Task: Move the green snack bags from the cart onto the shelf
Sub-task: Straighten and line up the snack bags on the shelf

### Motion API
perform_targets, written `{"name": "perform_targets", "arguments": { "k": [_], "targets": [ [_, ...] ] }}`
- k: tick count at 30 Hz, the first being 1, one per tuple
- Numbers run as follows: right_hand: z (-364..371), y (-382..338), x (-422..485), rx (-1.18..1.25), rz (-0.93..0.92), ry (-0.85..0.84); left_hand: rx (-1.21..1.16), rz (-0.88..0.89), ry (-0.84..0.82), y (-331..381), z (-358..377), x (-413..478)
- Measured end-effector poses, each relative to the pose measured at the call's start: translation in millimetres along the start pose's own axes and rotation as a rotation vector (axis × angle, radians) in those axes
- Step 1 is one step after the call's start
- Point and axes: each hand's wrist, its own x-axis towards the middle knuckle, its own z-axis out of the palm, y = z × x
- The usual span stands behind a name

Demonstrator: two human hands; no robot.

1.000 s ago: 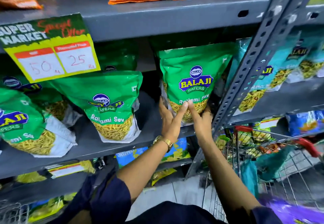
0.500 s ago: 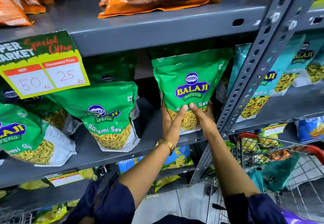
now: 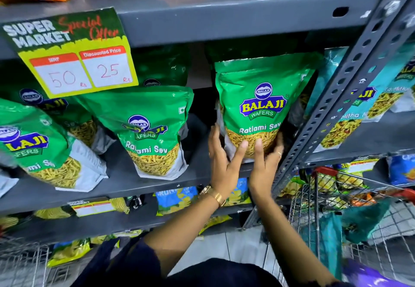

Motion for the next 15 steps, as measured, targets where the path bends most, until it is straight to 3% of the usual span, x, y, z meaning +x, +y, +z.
{"name": "perform_targets", "arguments": {
  "k": [4,6,8,11,13,15],
  "targets": [
    [8,3,-51,-0.172,-0.192,0.046,0.239,0.485,-0.079,2,-50,-23],
    [17,-3,-65,-0.185,-0.287,-0.039,0.373,0.687,-0.083,5,-79,-27],
    [32,-9,-74,-0.145,-0.355,-0.180,0.478,0.804,0.029,4,-107,-28],
    [61,-11,-83,-0.070,-0.256,-0.377,0.472,0.744,0.325,-5,-144,-26],
    [83,-8,-88,-0.047,-0.134,-0.468,0.364,0.594,0.496,-15,-167,-18],
    [104,-7,-90,-0.048,-0.065,-0.518,0.220,0.403,0.549,-25,-183,-5]
  ]
}}
